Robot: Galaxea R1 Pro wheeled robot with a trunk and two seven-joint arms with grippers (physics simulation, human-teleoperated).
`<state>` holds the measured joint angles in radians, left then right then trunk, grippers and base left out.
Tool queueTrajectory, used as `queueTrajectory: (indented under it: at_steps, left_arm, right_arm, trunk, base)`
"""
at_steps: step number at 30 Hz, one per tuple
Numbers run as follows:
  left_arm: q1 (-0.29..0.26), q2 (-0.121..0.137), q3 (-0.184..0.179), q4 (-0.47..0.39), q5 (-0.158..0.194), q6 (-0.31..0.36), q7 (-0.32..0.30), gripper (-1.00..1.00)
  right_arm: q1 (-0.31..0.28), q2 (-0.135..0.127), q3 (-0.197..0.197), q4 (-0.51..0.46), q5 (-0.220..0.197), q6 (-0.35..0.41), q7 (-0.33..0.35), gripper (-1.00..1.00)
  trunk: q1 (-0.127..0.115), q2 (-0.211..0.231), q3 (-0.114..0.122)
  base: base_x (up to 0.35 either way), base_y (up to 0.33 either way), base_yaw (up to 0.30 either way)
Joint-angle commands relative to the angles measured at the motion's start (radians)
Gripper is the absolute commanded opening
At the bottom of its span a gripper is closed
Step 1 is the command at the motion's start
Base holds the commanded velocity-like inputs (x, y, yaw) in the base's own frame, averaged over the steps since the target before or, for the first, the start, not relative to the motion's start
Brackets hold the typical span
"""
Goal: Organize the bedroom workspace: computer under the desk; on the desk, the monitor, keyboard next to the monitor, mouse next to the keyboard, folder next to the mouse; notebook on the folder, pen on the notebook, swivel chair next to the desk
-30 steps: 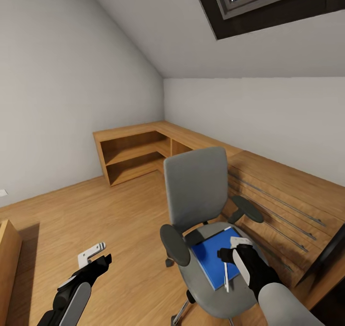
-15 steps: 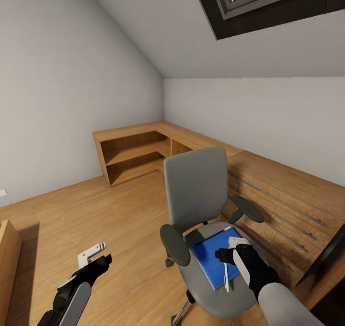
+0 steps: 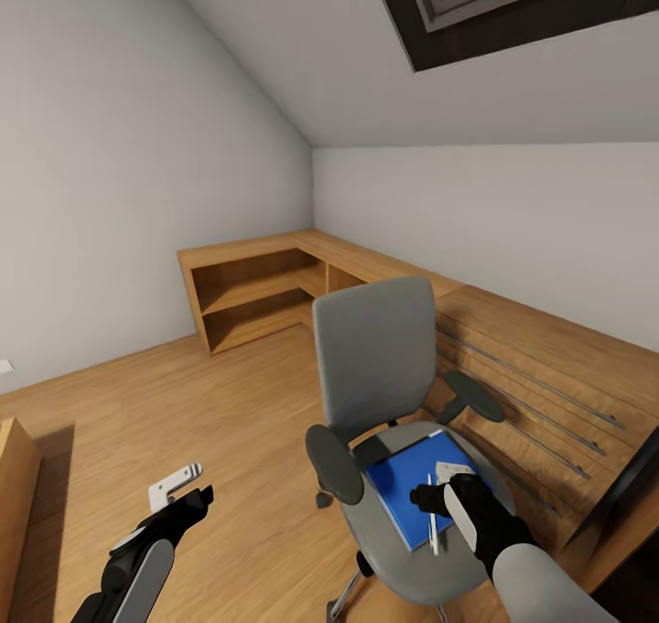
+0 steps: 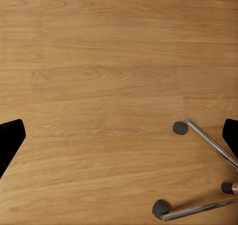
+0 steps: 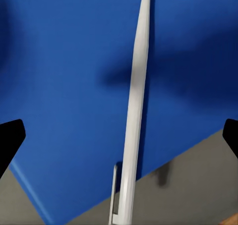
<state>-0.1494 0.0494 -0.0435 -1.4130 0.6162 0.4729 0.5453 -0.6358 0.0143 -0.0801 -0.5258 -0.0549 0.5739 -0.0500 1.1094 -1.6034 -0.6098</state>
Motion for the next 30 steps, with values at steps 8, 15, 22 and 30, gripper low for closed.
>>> queueTrajectory:
  at_steps: [8,15,22,30]
  left_arm:
    - [-0.001,0.001,-0.003,-0.001,0.01,0.0,0.01,1.0]
    - [-0.001,0.001,-0.003,-0.001,0.01,0.0,0.01,1.0]
    - [-0.001,0.001,-0.003,-0.001,0.009,0.0,0.01,1.0]
    - [-0.001,0.0,-0.003,-0.001,0.009,0.0,0.01,1.0]
  right_arm:
    - [0.0,0.001,-0.004,0.0,-0.006,0.004,-0.005,1.0]
    - [0.0,0.001,-0.004,-0.001,-0.006,0.004,-0.005,1.0]
    - [0.0,0.001,-0.004,-0.001,-0.006,0.004,-0.005,1.0]
    - [0.0,0.001,-0.004,-0.001,-0.006,0.004,-0.005,1.0]
  trunk:
    - [0.011,-0.022,-0.01]
    - [0.011,-0.022,-0.01]
    - [0.011,-0.022,-0.01]
    - [0.011,-0.022,-0.01]
  base:
    - [0.0,0.0,0.0]
    - [0.0,0.0,0.0]
    - [0.0,0.0,0.0]
    - [0.0,0.0,0.0]
